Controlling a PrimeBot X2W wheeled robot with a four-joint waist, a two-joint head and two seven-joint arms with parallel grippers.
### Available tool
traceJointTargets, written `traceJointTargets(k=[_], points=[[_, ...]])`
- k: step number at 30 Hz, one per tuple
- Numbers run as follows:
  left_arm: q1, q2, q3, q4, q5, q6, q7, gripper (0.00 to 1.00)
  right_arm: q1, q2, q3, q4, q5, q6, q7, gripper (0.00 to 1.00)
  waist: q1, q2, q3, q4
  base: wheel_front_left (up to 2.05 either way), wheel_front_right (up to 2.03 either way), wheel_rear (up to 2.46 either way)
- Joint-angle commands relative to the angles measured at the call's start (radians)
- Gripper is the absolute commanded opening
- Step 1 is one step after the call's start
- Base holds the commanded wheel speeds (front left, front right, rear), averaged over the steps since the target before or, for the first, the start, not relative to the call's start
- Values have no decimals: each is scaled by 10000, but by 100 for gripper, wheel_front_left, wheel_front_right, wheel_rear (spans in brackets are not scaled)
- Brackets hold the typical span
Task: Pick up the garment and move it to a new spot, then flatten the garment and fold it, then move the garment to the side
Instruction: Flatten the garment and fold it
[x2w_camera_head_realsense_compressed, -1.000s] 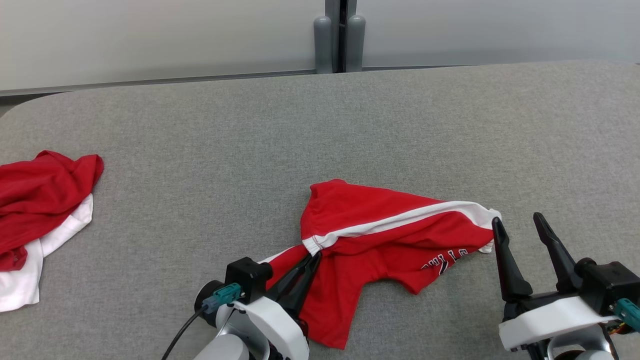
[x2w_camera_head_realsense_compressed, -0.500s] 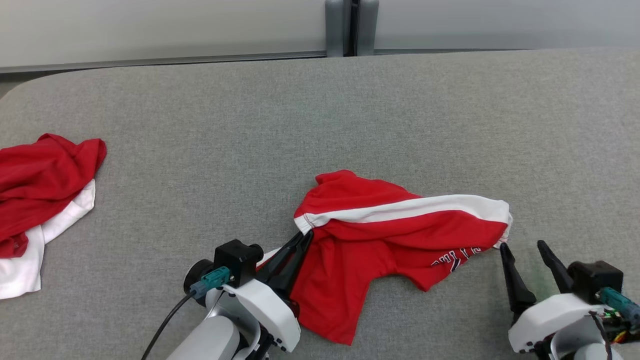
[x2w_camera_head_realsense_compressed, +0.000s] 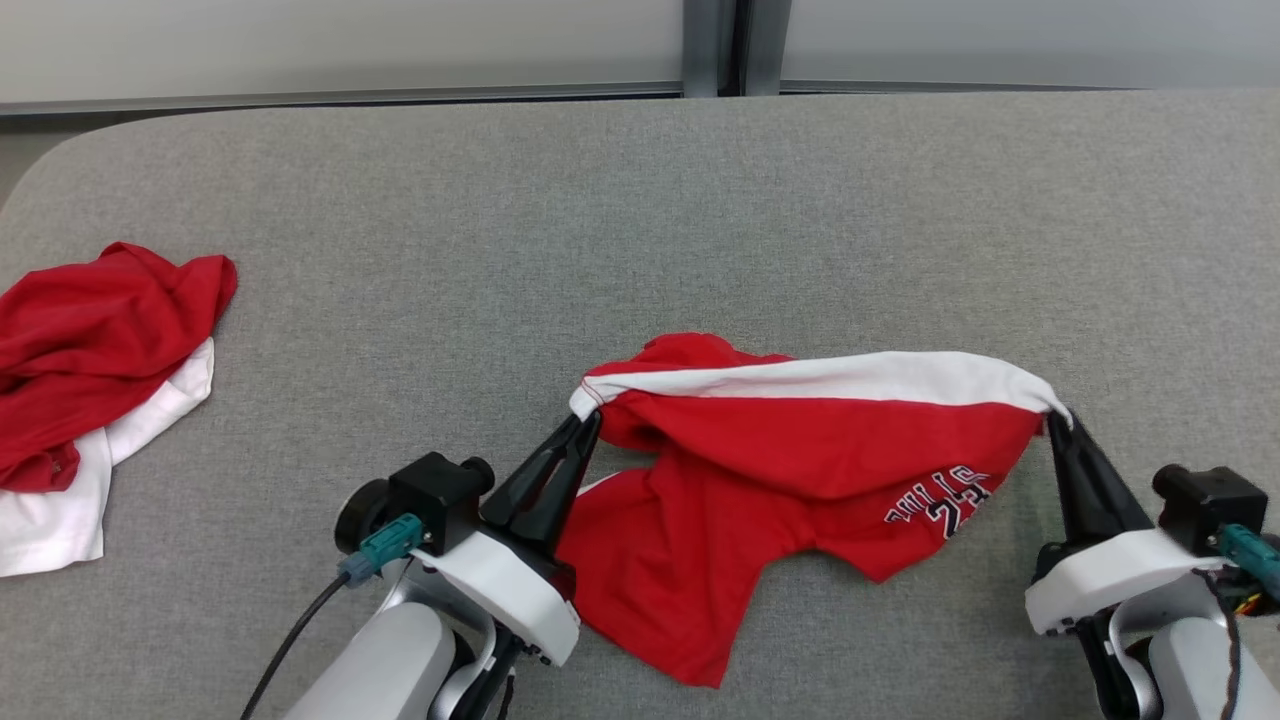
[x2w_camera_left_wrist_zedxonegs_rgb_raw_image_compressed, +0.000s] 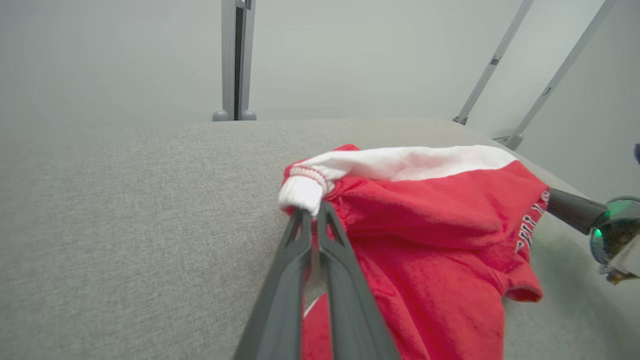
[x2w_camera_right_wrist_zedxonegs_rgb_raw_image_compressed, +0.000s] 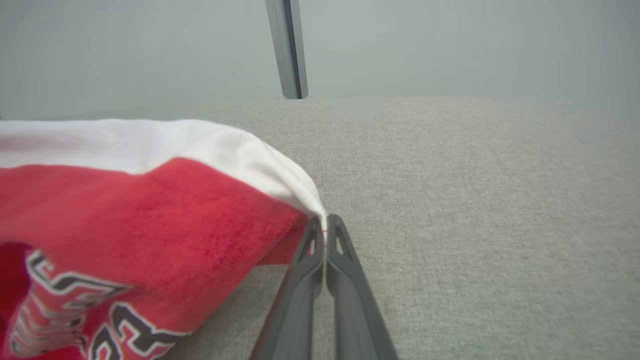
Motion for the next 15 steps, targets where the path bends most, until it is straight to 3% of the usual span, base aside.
traceJointTargets(k=[1,6,15], points=[[-114,126,107,-124,85,68,-52,0,-188,-75,-41,-196,-55,-3,-151,0,0,0,-69,-15,0,0,0],[72,624,541,-1238,246,435,-153,0,-252,-283,-208,-1695,-359,-3,-276,0,0,0,-428,-150,0,0,0],[-110,1498,1175,-3856,454,1199,440,0,-246,-650,-945,-5585,-1144,-3,1051,0,0,0,-1154,-101,0,0,0]])
